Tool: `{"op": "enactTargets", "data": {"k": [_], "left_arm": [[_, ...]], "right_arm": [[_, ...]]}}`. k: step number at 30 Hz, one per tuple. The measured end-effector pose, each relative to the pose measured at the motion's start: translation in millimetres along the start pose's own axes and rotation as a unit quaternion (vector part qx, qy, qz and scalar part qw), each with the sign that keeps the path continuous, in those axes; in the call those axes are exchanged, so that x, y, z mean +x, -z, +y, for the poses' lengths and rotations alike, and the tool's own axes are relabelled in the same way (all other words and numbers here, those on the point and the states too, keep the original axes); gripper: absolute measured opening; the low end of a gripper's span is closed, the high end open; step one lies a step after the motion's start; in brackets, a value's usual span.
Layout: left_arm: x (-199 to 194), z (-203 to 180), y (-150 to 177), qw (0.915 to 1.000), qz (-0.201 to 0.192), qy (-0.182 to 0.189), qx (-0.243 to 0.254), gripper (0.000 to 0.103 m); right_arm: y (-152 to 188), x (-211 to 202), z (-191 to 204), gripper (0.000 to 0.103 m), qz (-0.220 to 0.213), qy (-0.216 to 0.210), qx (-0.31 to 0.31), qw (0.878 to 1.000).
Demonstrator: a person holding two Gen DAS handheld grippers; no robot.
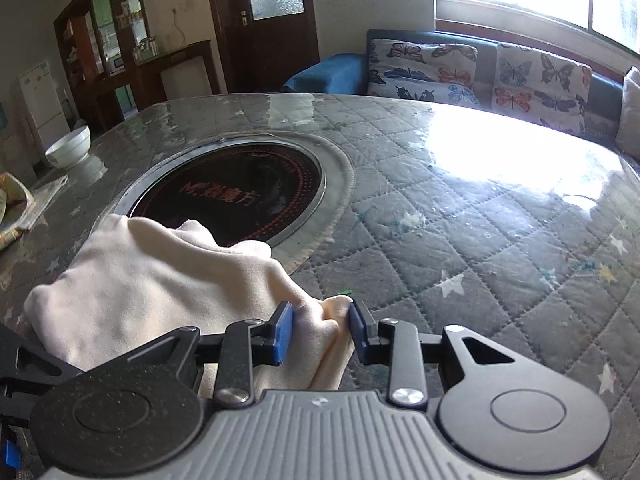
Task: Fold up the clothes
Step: 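Grasp the garment fold with the right gripper and tuck it under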
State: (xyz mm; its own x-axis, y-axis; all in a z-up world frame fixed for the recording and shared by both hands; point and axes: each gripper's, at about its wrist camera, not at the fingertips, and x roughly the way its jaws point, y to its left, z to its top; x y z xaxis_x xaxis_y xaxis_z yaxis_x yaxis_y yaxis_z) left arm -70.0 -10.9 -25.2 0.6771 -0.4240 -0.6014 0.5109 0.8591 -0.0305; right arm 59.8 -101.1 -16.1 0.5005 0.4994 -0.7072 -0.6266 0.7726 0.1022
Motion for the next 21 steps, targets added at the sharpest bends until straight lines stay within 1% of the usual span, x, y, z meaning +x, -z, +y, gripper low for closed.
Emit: {"op": "enactTargets", "data": {"k": [3, 4, 8, 10, 12, 13, 15, 21], "left_arm": [[1, 0, -1, 1.0, -0.002, -0.005, 0.002, 0.022], [0, 1, -1, 1.0, -0.003, -0.007, 0.002, 0.024], [-1, 2, 2, 0.9999, -0.007, -0.013, -0.002, 0.024], [-3, 1, 3, 0.9998, -0.009, -0.016, -0.005, 0.025], [-6, -1, 5, 0.9997, -0.013, -0.02, -0.007, 0.026], [-8, -1, 6, 0.9997, -0.015, -0.02, -0.007, 0.029], [-14, -2, 9, 0.9996, -0.019, -0.018, -0.005, 0.032], [-35, 6, 12, 0.999, -0.026, -0.035, 0.007, 0.032]], "right_arm": [[-1, 0, 0, 0.032, -0.001, -0.001, 0.001, 1.0], [-2, -1, 0, 0.032, -0.003, -0.001, 0.003, 1.0], [0, -15, 4, 0.034, -0.014, 0.003, -0.006, 1.0], [4, -25, 10, 0.043, -0.019, -0.001, -0.018, 1.0], [11, -33, 16, 0.044, -0.02, -0.001, -0.033, 0.999], [14, -34, 17, 0.044, -0.019, -0.002, -0.036, 0.999], [20, -37, 20, 0.044, -0.016, -0.003, -0.043, 0.999], [38, -40, 22, 0.045, -0.001, -0.001, -0.046, 0.999]]}}
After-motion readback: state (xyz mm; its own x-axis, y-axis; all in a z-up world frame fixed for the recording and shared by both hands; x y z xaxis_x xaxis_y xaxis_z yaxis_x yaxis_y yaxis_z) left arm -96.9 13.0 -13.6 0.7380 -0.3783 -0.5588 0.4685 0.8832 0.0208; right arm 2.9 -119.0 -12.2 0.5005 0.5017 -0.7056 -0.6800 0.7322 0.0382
